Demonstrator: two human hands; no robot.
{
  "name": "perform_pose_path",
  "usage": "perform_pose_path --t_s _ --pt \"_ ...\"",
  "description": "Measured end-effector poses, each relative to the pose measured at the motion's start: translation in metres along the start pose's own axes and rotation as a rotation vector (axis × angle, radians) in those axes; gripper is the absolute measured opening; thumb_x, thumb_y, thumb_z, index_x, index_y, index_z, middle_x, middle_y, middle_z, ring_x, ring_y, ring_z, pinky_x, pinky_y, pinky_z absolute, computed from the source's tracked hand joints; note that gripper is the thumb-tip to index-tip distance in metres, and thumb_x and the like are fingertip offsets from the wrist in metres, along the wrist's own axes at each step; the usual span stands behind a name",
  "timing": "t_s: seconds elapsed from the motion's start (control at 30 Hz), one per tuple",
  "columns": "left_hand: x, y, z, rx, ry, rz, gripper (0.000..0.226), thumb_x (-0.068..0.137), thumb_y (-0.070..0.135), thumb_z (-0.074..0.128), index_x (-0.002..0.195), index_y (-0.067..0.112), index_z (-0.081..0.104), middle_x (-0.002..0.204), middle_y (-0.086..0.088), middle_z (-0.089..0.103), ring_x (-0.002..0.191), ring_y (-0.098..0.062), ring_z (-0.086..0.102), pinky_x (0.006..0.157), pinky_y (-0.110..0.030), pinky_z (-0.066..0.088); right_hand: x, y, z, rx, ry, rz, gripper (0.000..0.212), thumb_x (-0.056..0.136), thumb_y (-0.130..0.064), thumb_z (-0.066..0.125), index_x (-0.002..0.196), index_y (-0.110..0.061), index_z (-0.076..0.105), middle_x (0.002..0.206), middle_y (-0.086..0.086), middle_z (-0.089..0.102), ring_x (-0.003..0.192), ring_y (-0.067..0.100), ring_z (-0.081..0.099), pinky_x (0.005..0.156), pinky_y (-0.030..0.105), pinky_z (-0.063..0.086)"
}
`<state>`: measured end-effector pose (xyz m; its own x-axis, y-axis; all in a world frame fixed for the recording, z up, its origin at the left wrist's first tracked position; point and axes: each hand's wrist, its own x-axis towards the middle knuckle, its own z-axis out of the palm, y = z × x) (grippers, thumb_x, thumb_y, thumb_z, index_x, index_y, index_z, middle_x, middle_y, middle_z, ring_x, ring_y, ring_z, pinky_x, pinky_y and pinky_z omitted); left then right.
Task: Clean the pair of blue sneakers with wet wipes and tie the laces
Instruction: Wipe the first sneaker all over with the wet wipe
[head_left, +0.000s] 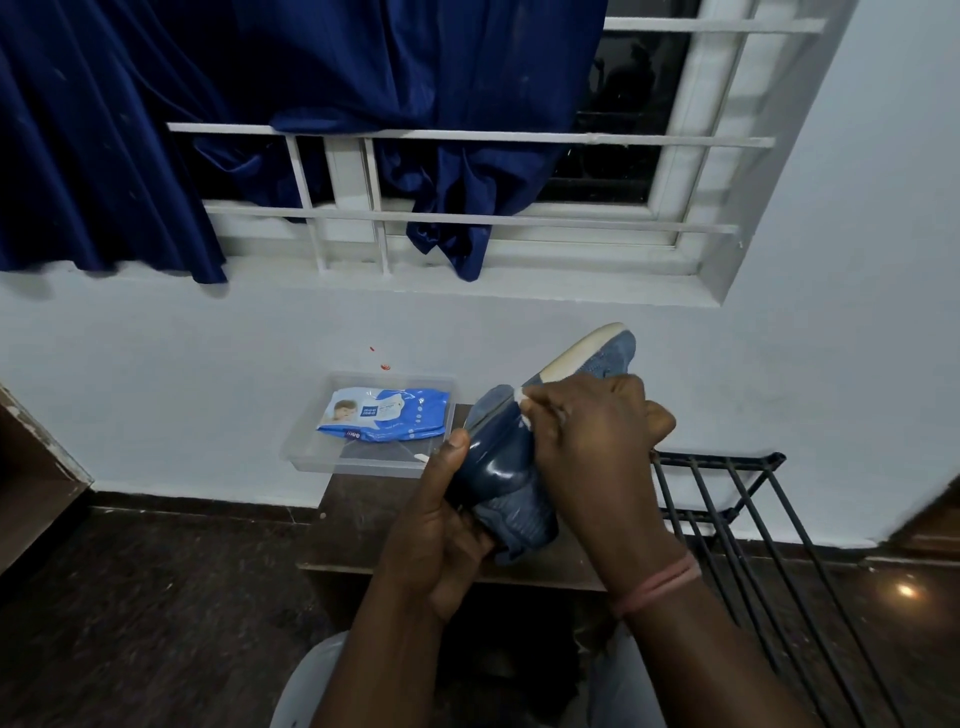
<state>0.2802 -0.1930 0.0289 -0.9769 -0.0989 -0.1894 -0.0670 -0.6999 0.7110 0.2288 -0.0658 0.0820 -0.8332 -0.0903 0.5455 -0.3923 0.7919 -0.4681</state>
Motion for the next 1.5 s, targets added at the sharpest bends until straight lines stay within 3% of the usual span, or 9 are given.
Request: perform_pose_path --t_s 0.1,0.33,0.5,0.63,0.87,1.0,1.2,1.33,1.5 --pt "0.001 -0.001 0.001 0.018 -0.013 -0.009 0.038 0.095 0.046 0.052 0.109 0.025 0.08 0.124 -0.014 0.072 0.109 -0.03 0.071 0.099 -0.051 0.051 -0.017 -0.006 -0.004 -0.033 -0.048 -0.098 0.011 0.096 -0.042 0.06 0.093 -0.039 0.07 0.089 -0.02 0.066 0.095 0.008 0.041 0.08 0.036 0.025" --pt "0.0 -0.003 0.006 0.025 -0.013 0.02 0.044 0.095 0.039 0.058 0.13 0.013 0.069 0.13 -0.016 0.068 0.122 -0.034 0.064 0.111 -0.059 0.043 0.016 0.008 -0.008 -0.034 0.03 0.07 0.012 0.094 -0.029 0.064 0.09 -0.034 0.075 0.091 -0.011 0.071 0.094 0.012 0.035 0.072 0.034 0.012" --pt "-0.001 -0.002 0.003 0.073 -0.024 -0.006 0.045 0.101 0.05 0.042 0.101 0.029 0.082 0.106 -0.009 0.077 0.085 -0.022 0.074 0.084 -0.041 0.048 -0.017 -0.012 -0.005 -0.087 -0.053 -0.075 0.019 0.095 -0.046 0.056 0.086 -0.037 0.069 0.082 -0.016 0.064 0.093 0.012 0.043 0.074 0.035 0.019" --pt "-0.003 -0.001 0.006 0.048 0.029 -0.006 0.042 0.096 0.045 0.054 0.12 0.019 0.075 0.126 -0.015 0.071 0.112 -0.032 0.07 0.105 -0.055 0.046 0.011 0.005 -0.004 -0.128 0.011 0.047 0.016 0.095 -0.035 0.061 0.083 -0.034 0.073 0.084 -0.013 0.065 0.09 0.009 0.029 0.069 0.033 0.008" --pt "-0.003 -0.001 0.008 0.046 0.028 -0.01 0.043 0.095 0.053 0.049 0.105 0.026 0.081 0.114 -0.012 0.075 0.098 -0.026 0.074 0.092 -0.045 0.052 -0.023 -0.021 -0.007 -0.189 -0.078 -0.169 0.007 0.089 -0.034 0.064 0.084 -0.034 0.07 0.082 -0.011 0.063 0.091 0.021 0.05 0.074 0.039 0.028" --pt "-0.006 0.0 0.012 0.057 0.045 -0.011 0.047 0.095 0.047 0.055 0.128 0.017 0.07 0.125 -0.014 0.071 0.115 -0.032 0.069 0.107 -0.058 0.047 0.022 0.011 -0.003 -0.262 -0.035 -0.018 0.015 0.09 -0.023 0.065 0.087 -0.034 0.074 0.083 -0.011 0.067 0.094 0.021 0.045 0.068 0.033 0.008" --pt "-0.007 0.002 0.007 0.026 0.03 -0.023 0.05 0.098 0.046 0.048 0.134 0.015 0.064 0.127 -0.016 0.07 0.111 -0.03 0.071 0.087 -0.047 0.058 -0.022 -0.014 -0.012 -0.152 -0.109 -0.146 0.01 0.092 -0.037 0.055 0.088 -0.036 0.064 0.085 -0.014 0.059 0.095 0.014 0.045 0.076 0.04 0.031" --pt "-0.005 0.002 0.002 0.054 0.01 0.006 0.05 0.093 0.044 0.057 0.134 0.016 0.065 0.132 -0.015 0.068 0.126 -0.036 0.062 0.11 -0.066 0.04 0.017 0.006 -0.013 -0.281 0.007 -0.031 0.017 0.094 -0.032 0.059 0.087 -0.033 0.074 0.081 -0.01 0.066 0.095 0.021 0.045 0.072 0.036 0.016" --pt "-0.005 0.001 0.002 0.05 -0.002 0.003 0.047 0.093 0.045 0.062 0.129 0.016 0.069 0.131 -0.016 0.068 0.123 -0.038 0.063 0.109 -0.069 0.039 0.022 0.007 -0.019 -0.16 -0.06 0.112 0.019 0.096 -0.033 0.056 0.096 -0.033 0.075 0.087 -0.01 0.069 0.103 0.022 0.047 0.074 0.037 0.019"
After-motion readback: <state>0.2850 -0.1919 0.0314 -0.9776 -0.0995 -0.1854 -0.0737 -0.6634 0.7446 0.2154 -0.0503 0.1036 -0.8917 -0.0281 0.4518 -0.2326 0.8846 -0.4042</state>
